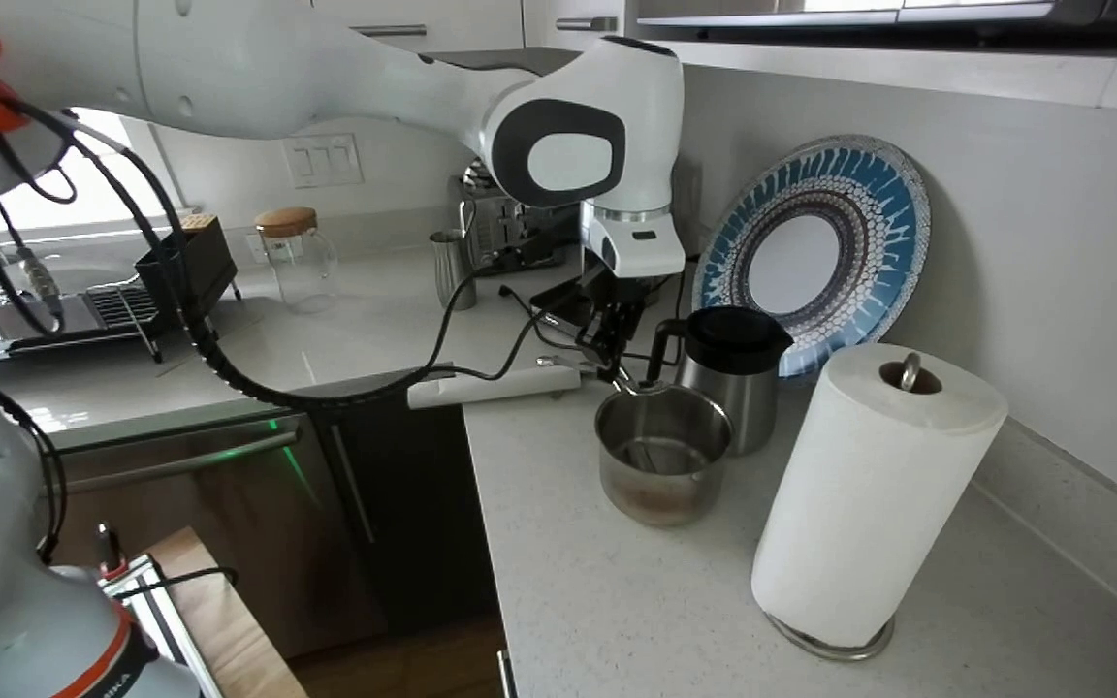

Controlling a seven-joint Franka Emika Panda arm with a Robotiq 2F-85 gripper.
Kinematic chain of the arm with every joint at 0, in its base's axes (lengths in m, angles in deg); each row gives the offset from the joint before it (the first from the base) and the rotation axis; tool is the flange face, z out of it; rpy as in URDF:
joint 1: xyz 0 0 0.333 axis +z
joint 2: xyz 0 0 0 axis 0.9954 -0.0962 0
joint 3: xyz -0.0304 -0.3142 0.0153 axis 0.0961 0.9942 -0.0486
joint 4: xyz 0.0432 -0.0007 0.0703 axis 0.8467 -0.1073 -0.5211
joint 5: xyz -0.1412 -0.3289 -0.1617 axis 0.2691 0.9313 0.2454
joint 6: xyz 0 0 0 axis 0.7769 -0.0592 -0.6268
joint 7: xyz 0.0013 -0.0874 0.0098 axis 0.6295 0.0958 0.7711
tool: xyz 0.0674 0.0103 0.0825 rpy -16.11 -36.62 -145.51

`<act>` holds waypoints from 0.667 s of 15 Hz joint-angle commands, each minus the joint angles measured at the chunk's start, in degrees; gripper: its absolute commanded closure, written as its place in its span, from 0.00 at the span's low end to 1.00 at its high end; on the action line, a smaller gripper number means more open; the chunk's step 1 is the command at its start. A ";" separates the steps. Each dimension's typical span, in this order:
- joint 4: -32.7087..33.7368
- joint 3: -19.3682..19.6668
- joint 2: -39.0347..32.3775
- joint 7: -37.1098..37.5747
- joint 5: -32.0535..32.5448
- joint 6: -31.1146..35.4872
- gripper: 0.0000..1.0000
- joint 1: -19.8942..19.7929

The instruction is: Pick up the spoon at the far left near the clear jar and place it in the the metallic bowl on the right

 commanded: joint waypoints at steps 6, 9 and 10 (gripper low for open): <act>12.86 0.73 -11.99 -2.44 -2.08 -7.56 0.65 -2.25; 15.21 0.72 -13.67 -2.31 -2.01 -9.34 0.44 -2.38; 15.44 0.83 -13.51 -2.00 -1.46 -9.56 0.37 -2.17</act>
